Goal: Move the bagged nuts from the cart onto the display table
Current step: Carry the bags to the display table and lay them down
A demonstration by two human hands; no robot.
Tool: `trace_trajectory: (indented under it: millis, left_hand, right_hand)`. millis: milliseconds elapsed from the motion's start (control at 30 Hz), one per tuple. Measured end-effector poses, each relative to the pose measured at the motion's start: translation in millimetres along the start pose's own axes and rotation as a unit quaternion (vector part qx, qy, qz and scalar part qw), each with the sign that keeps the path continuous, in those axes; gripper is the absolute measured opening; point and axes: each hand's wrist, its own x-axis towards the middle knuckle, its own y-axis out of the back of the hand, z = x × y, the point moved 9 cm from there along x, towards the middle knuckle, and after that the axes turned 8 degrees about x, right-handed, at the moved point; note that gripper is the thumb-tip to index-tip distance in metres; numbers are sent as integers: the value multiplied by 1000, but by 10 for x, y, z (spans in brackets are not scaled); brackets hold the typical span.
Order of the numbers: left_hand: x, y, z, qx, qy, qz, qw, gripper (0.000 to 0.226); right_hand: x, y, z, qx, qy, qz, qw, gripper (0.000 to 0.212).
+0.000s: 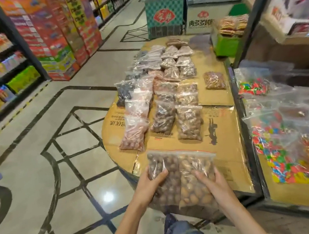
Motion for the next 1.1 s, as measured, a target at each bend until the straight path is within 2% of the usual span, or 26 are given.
trace_trajectory:
  millis: [100,133,233,333,433,533,633,700,767,867,1000,1033,1100]
  left_hand:
    - [530,73,124,5,6,-7,1000,60]
    - [711,84,162,2,4,-11,1000,59]
    - [1198,106,269,-5,-9,-9,1000,51]
    - [1588,106,464,7,-18,-19,1000,59]
    - [1997,140,497,53,-26,-6,998,65]
    - [2299,157,293,113,-23,15,993,67]
    - [2315,176,188,110,-2,30,993,92]
    - [2314,181,195,94,9,34,995,100]
    - [2329,170,231,87,-1,34,996,96]
    - [2340,137,264,93,5,30,995,90]
    - [2319,129,296,120,-17,36,992,59]
    - [2316,124,306,128,-25,39,991,57]
    - [2319,134,306,151,-26,54,987,76]
  right_hand:
    - [397,-64,-174,21,9,23,999,121]
    - [553,-96,-203,26,1,16,1000,118]
    - [881,-128,-290,49,-1,23,999,89]
    - [1159,-127,-422,24,7,30,999,118]
    - [1399,-101,-394,27,-10,47,998,114]
    - [1619,-156,-394,35,-14,41,998,120]
    - [1762,-136,-350,35,-15,54,998,108]
    - [1852,-116,-323,17,-15,60,998,116]
    - [1914,-138,-363,-15,-10,55,998,119]
    - [2069,-217,-417,-35,10,43,998,112]
    - [2110,-328,-392,-101,25,54,993,95]
    - [2110,-319,-361,-132,25,64,989,94]
    - [2083,-282,-353,-200,29,87,976,96]
